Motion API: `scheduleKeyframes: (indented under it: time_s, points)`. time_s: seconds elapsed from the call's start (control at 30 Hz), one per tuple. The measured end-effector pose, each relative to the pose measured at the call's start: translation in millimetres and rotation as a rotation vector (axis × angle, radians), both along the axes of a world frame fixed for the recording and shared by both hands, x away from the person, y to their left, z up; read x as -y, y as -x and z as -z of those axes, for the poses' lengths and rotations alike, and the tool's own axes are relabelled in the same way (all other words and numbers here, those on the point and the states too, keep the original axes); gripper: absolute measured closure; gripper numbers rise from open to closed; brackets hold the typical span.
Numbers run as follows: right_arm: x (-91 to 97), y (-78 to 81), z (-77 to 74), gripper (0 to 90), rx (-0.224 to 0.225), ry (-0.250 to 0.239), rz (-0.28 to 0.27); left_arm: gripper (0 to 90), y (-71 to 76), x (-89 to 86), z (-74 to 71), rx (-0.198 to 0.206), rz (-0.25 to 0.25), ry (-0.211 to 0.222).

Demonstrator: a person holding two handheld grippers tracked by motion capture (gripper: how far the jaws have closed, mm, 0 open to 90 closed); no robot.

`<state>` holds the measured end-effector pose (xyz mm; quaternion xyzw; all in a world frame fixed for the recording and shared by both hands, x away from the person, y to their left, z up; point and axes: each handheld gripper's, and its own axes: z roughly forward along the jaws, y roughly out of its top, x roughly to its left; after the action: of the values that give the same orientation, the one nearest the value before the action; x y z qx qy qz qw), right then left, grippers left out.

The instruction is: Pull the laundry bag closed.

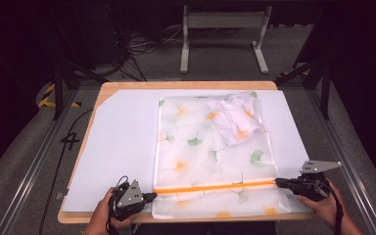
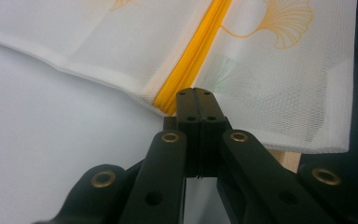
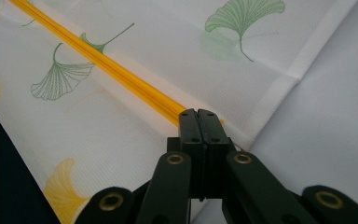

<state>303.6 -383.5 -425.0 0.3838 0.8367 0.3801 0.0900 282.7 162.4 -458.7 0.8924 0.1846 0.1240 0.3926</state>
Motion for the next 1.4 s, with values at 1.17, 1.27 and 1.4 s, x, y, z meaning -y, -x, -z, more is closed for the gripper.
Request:
scheduleKeyframes:
  time_s: [1.17,1.27,1.4]
  points:
    - [5.2,8.2,-24.7,69.1,0.233,0.086,0.082,83.1,-6.9,-33.4,-14.5,0.059,-0.146,0.044]
    - [5.7,7.4,-25.3,66.7,0.265,0.104,0.083,80.8,-8.0,-37.4,-15.9,0.067,-0.166,0.050]
    - [9.1,5.1,-25.5,58.2,0.301,0.119,0.114,74.0,-9.9,-42.2,-17.4,0.079,-0.202,0.057]
